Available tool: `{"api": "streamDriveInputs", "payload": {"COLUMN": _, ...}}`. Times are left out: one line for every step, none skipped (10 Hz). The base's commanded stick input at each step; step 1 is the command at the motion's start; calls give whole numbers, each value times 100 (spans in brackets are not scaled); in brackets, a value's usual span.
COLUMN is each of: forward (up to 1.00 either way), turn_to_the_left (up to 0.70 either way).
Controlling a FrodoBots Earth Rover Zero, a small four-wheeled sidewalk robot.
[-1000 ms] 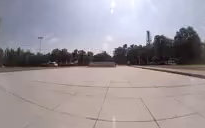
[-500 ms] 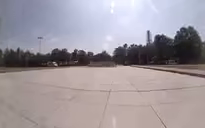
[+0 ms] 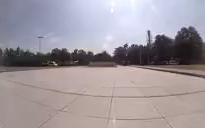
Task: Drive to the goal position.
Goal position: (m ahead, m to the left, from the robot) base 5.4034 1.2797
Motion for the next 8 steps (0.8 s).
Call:
{"api": "streamDriveInputs", "payload": {"forward": 70, "turn_to_the_left": 1}}
{"api": "streamDriveInputs", "payload": {"forward": 70, "turn_to_the_left": 1}}
{"api": "streamDriveInputs", "payload": {"forward": 70, "turn_to_the_left": 1}}
{"api": "streamDriveInputs", "payload": {"forward": 70, "turn_to_the_left": 1}}
{"api": "streamDriveInputs", "payload": {"forward": 70, "turn_to_the_left": 1}}
{"api": "streamDriveInputs", "payload": {"forward": 70, "turn_to_the_left": 1}}
{"api": "streamDriveInputs", "payload": {"forward": 70, "turn_to_the_left": 1}}
{"api": "streamDriveInputs", "payload": {"forward": 70, "turn_to_the_left": 1}}
